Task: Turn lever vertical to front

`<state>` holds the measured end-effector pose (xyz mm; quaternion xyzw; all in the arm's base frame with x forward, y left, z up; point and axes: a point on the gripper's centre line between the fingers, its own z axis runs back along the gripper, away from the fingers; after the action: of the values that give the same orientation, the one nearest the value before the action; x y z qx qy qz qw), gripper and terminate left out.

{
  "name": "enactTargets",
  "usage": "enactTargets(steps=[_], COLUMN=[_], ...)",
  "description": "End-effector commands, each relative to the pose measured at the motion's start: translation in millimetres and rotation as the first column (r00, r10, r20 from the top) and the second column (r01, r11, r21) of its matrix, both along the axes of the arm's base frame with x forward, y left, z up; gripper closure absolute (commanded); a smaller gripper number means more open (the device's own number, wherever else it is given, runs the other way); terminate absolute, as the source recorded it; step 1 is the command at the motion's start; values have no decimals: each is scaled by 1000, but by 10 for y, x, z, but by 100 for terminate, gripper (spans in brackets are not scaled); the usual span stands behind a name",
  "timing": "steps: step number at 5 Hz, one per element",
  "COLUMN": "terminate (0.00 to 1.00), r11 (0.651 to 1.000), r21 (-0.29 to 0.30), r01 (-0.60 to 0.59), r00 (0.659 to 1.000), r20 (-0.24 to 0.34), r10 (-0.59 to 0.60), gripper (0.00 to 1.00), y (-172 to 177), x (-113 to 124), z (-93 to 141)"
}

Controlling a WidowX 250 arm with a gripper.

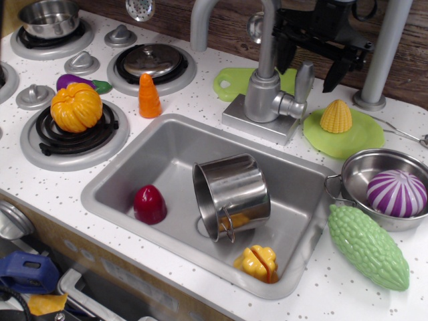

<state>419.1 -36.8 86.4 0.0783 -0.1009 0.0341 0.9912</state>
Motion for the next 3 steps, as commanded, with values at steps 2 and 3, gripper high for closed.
enactTargets(steps=[2,3], terminate=[0,0], r11=[999,996], r21=[-15,-13], r01=[-48,-90], r00=[998,996], r20=[50,-3], r10=[49,90], gripper=[100,100], y=[-73,-151], x=[-64,-231], z=[241,236])
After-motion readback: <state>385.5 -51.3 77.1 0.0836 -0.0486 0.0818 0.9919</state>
